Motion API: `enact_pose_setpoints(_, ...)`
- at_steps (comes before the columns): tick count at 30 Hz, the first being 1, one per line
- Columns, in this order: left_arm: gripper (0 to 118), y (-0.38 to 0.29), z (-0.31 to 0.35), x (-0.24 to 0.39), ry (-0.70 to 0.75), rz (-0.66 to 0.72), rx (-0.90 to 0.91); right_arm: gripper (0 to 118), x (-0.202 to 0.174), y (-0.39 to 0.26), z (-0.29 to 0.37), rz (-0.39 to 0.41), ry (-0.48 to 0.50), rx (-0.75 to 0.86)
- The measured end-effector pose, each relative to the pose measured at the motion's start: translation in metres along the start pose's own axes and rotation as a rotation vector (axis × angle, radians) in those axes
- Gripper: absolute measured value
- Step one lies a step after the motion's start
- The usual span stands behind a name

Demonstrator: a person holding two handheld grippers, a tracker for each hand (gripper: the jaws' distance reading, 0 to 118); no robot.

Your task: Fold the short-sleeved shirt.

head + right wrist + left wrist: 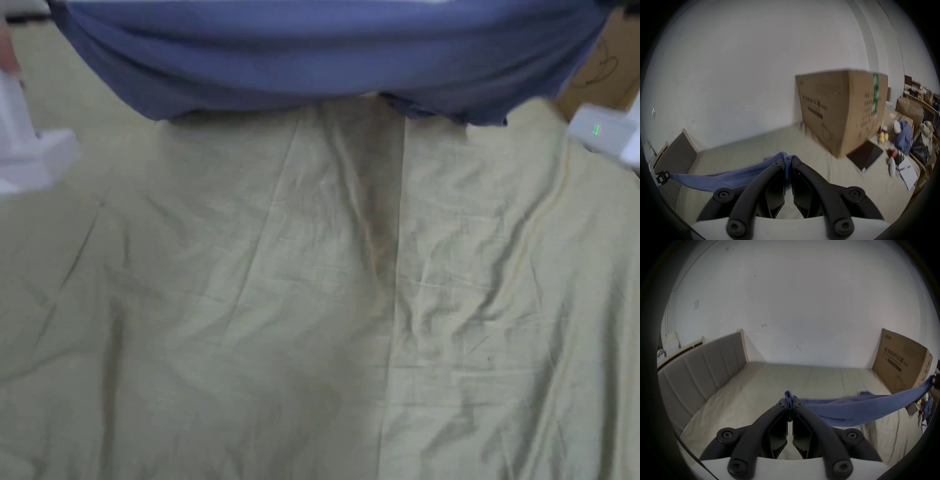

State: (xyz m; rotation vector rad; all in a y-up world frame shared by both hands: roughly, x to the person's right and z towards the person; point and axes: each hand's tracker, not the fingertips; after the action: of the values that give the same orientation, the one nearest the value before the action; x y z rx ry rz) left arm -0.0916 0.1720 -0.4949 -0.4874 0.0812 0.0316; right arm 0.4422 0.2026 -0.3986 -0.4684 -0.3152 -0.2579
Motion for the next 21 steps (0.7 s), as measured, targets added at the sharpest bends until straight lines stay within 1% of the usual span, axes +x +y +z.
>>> enact_pose_setpoints(1, 0, -0.020, 0.006, -0.004, -0.002, -0.006, -0.031, 5, 0.009, -0.022, 0.003, 0.002, 0.002, -0.025)
enact_pose_setpoints(2, 0, -0.040, 0.037, 0.000, -0.003, 0.005, -0.023, 5, 0.016, -0.039, 0.006, 0.008, 0.002, -0.052)
enact_pose_setpoints(3, 0, -0.062, 0.044, -0.002, 0.004, 0.001, -0.069, 5, 0.025, -0.061, 0.009, 0.006, 0.004, -0.080)
enact_pose_setpoints(4, 0, -0.084, 0.052, -0.006, 0.000, 0.011, -0.096, 5, 0.020, -0.083, 0.026, 0.014, -0.003, -0.122)
enact_pose_setpoints(5, 0, -0.101, 0.057, -0.009, 0.005, 0.015, -0.117, 5, 0.027, -0.100, 0.031, 0.011, 0.007, -0.142)
enact_pose_setpoints(6, 0, -0.119, 0.049, -0.018, -0.002, 0.032, -0.147, 5, 0.035, -0.119, 0.036, 0.005, -0.001, -0.171)
enact_pose_setpoints(8, 0, -0.158, 0.059, -0.027, 0.001, 0.059, -0.213, 5, 0.056, -0.150, 0.038, 0.002, -0.004, -0.225)
enact_pose_setpoints(11, 0, -0.215, 0.072, -0.041, 0.010, 0.114, -0.272, 5, 0.076, -0.193, 0.049, 0.017, -0.007, -0.310)
enact_pose_setpoints(12, 0, -0.233, 0.079, -0.043, 0.012, 0.114, -0.297, 5, 0.083, -0.207, 0.055, 0.016, -0.011, -0.305)
enact_pose_setpoints(14, 0, -0.257, 0.090, -0.050, 0.003, 0.144, -0.318, 5, 0.095, -0.227, 0.065, 0.007, -0.001, -0.335)
enact_pose_setpoints(17, 0, -0.280, 0.111, -0.061, 0.013, 0.162, -0.332, 5, 0.106, -0.249, 0.085, 0.064, -0.009, -0.373)
enact_pose_setpoints(19, 0, -0.290, 0.135, -0.065, 0.003, 0.179, -0.348, 5, 0.119, -0.262, 0.097, 0.077, 0.022, -0.408)
enact_pose_setpoints(21, 0, -0.300, 0.146, -0.066, 0.003, 0.154, -0.379, 5, 0.125, -0.271, 0.110, 0.085, 0.010, -0.426)
